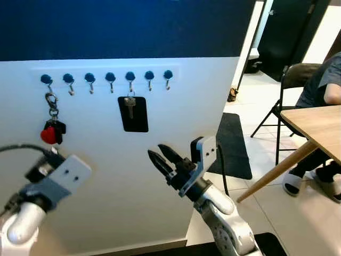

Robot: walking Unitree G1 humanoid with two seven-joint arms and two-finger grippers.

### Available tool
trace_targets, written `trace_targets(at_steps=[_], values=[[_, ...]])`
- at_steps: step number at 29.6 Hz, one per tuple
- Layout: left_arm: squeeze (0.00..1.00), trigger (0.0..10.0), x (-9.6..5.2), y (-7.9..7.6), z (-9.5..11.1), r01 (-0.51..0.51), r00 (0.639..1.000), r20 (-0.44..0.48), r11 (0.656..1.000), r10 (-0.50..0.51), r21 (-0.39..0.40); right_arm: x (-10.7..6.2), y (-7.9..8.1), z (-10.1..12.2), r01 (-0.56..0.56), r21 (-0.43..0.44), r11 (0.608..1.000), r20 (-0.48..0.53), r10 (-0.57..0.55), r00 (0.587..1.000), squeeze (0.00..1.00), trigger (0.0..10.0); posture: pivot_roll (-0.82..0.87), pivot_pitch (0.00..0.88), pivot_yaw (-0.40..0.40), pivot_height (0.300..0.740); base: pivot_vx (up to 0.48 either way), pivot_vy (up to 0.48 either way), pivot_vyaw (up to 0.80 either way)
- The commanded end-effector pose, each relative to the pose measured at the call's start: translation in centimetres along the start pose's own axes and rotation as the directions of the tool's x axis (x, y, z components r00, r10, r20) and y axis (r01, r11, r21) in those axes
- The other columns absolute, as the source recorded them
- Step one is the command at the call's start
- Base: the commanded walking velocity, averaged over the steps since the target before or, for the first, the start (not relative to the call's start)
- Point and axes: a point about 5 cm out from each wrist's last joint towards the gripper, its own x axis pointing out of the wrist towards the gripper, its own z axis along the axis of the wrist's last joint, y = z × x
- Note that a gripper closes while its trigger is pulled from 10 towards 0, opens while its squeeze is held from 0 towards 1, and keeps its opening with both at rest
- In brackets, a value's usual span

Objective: Hang keys on a hook

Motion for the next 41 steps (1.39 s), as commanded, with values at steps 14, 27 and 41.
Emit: trace_targets(at_steps=[14, 27, 41], values=[[0.0, 10.0, 0.0, -7.0, -2.6, 0.022, 0.983, -0.15, 0.885, -0.103, -0.465, -6.9, -5.8, -6.0, 0.409, -0.238, 0.881, -0.171, -0.452, 0.875, 0.0, 10.0, 0.2, 0.118, -0.034, 0.74, 0.0, 0.0, 0.0], [0.0, 10.0, 0.2, -7.6, -5.0, -0.18, 0.949, -0.313, 0.862, 0.026, -0.474, -9.9, -7.4, -5.7, 0.581, -0.302, 0.756, -0.093, -0.63, 0.771, 0.0, 10.0, 0.16, 0.121, -0.026, 0.74, 0.0, 0.0, 0.0], [0.0, 10.0, 0.8, -9.4, -4.3, -0.083, 0.967, -0.251, 0.885, -0.04, -0.459, -8.5, -6.5, -6.3, 0.539, -0.246, 0.806, -0.107, -0.575, 0.811, 0.0, 10.0, 0.16, 0.113, -0.026, 0.74, 0.0, 0.0, 0.0]])
